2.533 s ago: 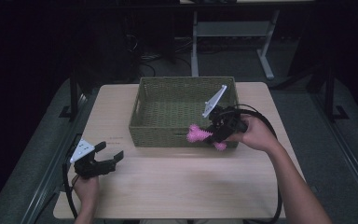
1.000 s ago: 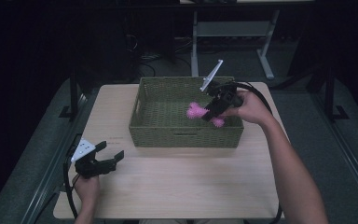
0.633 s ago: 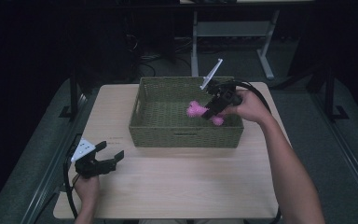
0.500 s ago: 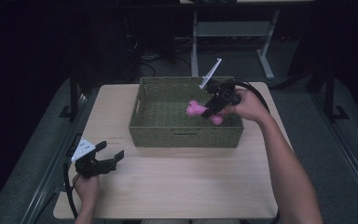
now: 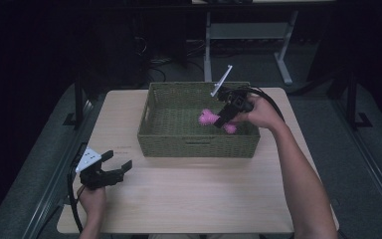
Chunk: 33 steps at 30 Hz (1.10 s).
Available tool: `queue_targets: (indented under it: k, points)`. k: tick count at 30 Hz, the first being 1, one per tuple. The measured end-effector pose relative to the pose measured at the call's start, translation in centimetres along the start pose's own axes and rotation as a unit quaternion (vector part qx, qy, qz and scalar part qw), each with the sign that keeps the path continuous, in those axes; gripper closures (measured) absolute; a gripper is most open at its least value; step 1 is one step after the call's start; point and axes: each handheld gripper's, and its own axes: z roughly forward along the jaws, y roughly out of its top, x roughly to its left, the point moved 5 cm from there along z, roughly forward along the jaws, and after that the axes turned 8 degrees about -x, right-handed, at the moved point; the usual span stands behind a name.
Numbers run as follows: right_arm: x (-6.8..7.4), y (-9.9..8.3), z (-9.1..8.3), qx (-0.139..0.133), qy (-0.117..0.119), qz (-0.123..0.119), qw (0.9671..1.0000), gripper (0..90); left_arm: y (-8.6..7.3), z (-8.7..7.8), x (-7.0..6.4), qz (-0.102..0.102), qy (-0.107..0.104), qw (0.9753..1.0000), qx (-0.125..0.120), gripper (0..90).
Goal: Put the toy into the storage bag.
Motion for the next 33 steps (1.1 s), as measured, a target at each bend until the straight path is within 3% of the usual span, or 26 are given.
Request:
queue_targets:
  k: [15, 33]
  points:
    - [-0.9, -0.1, 1.9, 0.011, 0.015, 0.009, 0.9998, 58.0, -0.1, 0.0, 0.0, 0.000, -0.001, 1.0000, 0.006, 13.6]
    - [-1.7, -0.6, 2.6, 0.013, 0.017, 0.016, 0.9996, 57.9, -0.1, 0.2, 0.2, 0.000, 0.001, 1.0000, 0.006, 13.6]
